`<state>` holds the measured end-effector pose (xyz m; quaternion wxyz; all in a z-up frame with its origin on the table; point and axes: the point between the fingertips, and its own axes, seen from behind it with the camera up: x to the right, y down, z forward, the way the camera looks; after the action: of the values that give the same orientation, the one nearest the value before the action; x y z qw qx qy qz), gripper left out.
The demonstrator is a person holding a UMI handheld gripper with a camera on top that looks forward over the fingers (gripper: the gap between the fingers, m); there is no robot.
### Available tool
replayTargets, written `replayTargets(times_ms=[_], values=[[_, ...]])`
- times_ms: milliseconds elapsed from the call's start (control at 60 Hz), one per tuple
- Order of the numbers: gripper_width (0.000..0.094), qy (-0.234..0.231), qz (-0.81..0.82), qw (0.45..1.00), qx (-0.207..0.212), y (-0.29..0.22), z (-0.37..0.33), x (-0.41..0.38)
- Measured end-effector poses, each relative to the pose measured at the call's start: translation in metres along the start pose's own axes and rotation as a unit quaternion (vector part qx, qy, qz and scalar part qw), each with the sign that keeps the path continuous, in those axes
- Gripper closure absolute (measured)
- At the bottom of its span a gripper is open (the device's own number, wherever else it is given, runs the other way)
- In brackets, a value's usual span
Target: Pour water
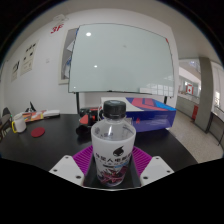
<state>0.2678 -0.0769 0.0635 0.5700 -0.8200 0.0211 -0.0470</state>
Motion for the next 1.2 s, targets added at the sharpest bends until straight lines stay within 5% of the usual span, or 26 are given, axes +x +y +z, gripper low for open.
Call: replayTargets(times_ms=[233,467,767,1017,1200], values=[[0.0538,0.002,0.000,1.000,0.026,-0.004,0.001,-0.005],[0.0537,0.029,-0.016,0.999,0.025,-0.011,-0.001,-0.009],[0.0536,0.146,-0.196,0.965,0.099,-0.174,-0.018,-0.062],[0.0537,0.211,-0.513,0.805,0.212,-0.327,-0.022,-0.239],[0.0534,0.160,-0.723,0.627,0.243,-0.306,0.018,-0.396]])
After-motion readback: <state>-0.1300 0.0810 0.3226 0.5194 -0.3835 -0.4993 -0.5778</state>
